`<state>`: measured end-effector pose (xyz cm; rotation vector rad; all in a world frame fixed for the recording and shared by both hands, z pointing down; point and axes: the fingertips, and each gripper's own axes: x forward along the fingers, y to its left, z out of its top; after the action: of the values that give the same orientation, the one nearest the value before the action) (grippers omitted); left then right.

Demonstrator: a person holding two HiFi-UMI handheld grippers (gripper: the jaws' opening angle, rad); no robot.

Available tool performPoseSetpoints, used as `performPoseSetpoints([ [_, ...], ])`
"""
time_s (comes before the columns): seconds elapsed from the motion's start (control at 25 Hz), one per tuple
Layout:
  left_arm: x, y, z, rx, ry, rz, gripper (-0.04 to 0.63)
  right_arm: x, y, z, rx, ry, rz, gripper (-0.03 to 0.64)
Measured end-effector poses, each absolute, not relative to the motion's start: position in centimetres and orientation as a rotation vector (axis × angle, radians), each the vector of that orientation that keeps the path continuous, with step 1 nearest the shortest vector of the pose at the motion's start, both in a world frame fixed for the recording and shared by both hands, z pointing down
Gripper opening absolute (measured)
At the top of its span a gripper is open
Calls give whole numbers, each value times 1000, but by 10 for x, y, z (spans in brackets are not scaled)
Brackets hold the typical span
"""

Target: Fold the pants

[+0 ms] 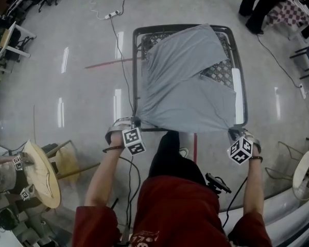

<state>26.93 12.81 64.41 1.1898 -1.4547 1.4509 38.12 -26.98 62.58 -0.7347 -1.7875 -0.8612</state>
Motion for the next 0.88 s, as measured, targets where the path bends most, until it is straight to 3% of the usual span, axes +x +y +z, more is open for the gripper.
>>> performPoseSetpoints([
  [0.88,112,86,592,1129,-1580,1392,38,112,-316,545,-610,-1987,-1076,9],
])
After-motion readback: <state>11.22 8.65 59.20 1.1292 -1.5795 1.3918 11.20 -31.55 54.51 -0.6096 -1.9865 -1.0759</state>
